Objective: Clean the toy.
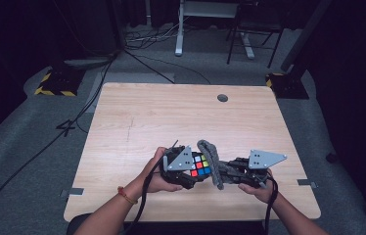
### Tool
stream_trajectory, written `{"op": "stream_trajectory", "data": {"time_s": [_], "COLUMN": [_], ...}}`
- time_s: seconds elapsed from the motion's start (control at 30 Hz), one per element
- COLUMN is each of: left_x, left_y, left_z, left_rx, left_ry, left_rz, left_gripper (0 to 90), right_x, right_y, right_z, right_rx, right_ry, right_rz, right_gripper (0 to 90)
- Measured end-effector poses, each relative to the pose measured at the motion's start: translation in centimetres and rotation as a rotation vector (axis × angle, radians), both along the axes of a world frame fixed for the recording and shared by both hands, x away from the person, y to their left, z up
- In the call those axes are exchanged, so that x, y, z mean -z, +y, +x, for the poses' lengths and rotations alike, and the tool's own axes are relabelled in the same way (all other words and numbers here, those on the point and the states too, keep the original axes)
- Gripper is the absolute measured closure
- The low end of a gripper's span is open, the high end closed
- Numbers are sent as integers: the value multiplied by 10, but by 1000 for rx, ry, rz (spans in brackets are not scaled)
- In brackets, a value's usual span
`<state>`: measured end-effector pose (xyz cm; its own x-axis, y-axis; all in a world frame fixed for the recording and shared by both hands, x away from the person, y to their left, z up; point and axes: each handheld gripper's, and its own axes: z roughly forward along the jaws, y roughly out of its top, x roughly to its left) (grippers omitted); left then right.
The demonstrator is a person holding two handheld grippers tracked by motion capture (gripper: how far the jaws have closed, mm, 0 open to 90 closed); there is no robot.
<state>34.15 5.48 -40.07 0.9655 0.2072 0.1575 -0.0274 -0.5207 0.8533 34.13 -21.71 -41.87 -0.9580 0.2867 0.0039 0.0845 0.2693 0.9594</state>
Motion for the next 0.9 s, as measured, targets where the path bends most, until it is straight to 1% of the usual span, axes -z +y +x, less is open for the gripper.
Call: {"op": "stream_trajectory", "data": {"time_s": [0.03,0.07,0.13,0.2,0.23,0.27,0.3,0.33,0.37,0.4,0.47,0.53,0.57,0.63,0.7,0.73,0.8,0.83,0.9], "left_x": [-1,-3,-7,-9,-9,-9,-9,-9,-7,-6,-3,-1,0,3,7,8,9,8,6], "left_y": [1,1,2,4,6,6,7,7,6,5,2,-1,-3,-8,-15,-16,-16,-15,-12], "left_z": [-1,-3,-5,-5,-4,-3,-2,-1,-1,-1,0,0,0,0,-1,-1,0,0,1], "left_rx": [5,7,9,10,1,0,8,7,10,12,12,7,7,16,22,23,18,17,17], "left_ry": [-1,-8,-17,-14,-13,-3,3,8,8,12,23,33,29,41,27,29,24,26,27], "left_rz": [-13,-18,-30,-44,-54,-62,-63,-59,-44,-39,-23,-10,1,24,70,78,81,72,57], "left_gripper": [332,332,331,331,331,331,330,330,329,328,327,324,323,323,325,325,327,328,329], "right_x": [1,1,3,8,10,12,12,10,7,3,-1,-2,-3,-5,-8,-9,-10,-10,-10], "right_y": [0,0,1,2,2,3,3,2,2,2,2,2,2,2,5,8,10,10,8], "right_z": [1,2,4,6,7,6,6,4,2,0,-3,-5,-5,-6,-8,-10,-12,-11,-10], "right_rx": [9,19,35,30,27,24,16,7,2,-9,-12,-16,-18,-27,-39,-41,-35,-23,-9], "right_ry": [5,8,10,34,39,38,39,31,16,1,-15,-20,-25,-27,-38,-53,-58,-61,-60], "right_rz": [2,-9,-47,-59,-70,-76,-64,-50,-40,-19,-6,10,12,31,27,12,-2,-11,-9], "right_gripper": [776,776,776,776,776,776,777,777,777,777,777,777,777,777,777,776,776,775,775]}}
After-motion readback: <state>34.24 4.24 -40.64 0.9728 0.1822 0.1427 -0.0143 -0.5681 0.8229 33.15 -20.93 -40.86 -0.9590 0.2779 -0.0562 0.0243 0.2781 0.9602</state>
